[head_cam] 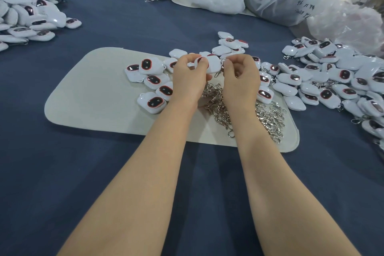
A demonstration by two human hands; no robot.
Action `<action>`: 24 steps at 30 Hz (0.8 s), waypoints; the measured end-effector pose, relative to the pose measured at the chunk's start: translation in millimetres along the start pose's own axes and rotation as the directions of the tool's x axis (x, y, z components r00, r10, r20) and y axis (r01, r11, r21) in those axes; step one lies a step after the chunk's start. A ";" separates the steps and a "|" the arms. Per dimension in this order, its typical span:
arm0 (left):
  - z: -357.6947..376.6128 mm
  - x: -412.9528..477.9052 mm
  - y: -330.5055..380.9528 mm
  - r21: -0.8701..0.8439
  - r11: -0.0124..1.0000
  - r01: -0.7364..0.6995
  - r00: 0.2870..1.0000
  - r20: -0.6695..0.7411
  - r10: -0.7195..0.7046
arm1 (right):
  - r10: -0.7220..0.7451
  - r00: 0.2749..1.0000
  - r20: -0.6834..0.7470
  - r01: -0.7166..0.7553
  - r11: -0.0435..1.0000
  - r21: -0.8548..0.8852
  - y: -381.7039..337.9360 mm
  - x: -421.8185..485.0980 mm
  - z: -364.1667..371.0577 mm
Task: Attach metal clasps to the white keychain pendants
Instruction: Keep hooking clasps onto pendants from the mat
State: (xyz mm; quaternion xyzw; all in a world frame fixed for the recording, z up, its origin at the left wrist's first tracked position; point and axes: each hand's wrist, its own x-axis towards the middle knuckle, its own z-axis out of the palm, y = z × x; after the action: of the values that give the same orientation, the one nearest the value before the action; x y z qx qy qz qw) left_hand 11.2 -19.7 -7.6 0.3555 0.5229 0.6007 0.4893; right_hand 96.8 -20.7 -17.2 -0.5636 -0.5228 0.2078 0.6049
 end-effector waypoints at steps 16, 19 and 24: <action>-1.3 -4.4 -0.3 0.173 0.915 -0.364 0.931 0.043 0.362 | -0.142 0.984 0.104 0.168 0.937 -0.307 4.0 -1.0 -1.9; -0.3 -5.6 0.8 0.184 0.900 -0.394 0.918 0.048 0.393 | -0.134 0.983 0.123 0.167 0.935 -0.314 4.1 -2.2 -1.2; -0.4 -3.6 -0.4 0.215 0.908 -0.359 0.931 0.021 0.363 | -0.087 0.989 0.121 0.119 0.949 -0.292 2.9 -1.9 -1.6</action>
State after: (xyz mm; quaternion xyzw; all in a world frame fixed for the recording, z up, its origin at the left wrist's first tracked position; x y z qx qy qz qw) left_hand 11.9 -23.3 -7.7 0.4909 0.5147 0.6241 0.3233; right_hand 98.5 -22.2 -20.3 -0.6084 -0.6086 0.1243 0.4939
